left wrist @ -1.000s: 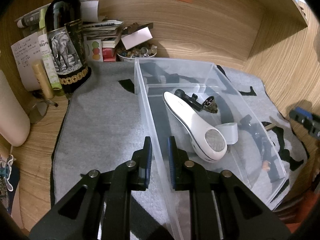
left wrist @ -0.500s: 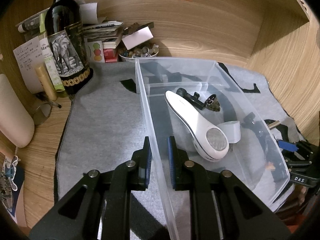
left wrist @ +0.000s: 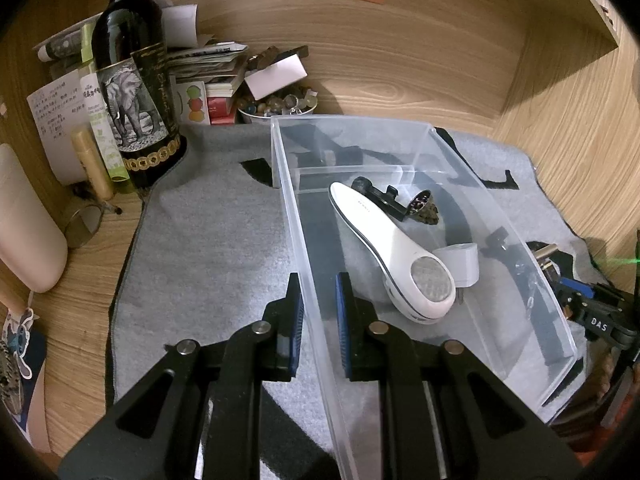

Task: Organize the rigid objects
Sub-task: 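Grasp the small black-and-gold bottle beside the keys with the right tool, then carry the small bottle into the clear box and open the right tool, then grasp the key ring by the keys with the right tool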

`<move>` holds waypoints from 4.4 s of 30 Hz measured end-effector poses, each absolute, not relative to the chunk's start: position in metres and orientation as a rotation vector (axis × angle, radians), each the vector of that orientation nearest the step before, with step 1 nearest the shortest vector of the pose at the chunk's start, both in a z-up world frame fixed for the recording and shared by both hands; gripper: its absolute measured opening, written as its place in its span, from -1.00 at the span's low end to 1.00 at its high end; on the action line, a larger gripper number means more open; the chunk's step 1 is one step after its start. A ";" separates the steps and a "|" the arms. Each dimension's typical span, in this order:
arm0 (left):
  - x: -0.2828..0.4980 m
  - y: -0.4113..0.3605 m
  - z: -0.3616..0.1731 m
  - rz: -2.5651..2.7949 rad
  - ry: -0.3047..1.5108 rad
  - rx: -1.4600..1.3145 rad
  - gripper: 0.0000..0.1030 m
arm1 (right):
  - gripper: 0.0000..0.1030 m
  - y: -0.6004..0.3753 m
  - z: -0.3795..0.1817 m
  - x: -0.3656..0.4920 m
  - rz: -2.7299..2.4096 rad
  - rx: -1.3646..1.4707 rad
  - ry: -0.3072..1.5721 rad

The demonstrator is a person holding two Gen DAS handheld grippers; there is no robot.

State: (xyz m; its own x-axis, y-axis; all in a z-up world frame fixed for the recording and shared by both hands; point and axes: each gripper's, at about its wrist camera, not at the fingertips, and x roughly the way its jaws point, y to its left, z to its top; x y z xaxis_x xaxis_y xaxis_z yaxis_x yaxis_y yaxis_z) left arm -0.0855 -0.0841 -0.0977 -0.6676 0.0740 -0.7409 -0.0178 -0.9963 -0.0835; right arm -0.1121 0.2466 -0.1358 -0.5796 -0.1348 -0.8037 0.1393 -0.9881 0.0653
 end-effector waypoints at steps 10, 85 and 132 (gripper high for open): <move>-0.085 -0.083 -0.097 2.821 -0.103 -1.256 -0.70 | -0.59 0.247 -0.107 -0.111 -2.711 1.241 0.008; -0.093 -0.081 -0.097 2.811 -0.142 -1.225 -0.70 | 0.18 0.206 -0.062 -0.127 -2.682 1.076 0.243; -0.089 -0.083 -0.097 2.807 -0.143 -1.221 -0.70 | -0.89 0.239 -0.104 -0.111 -2.720 1.194 0.056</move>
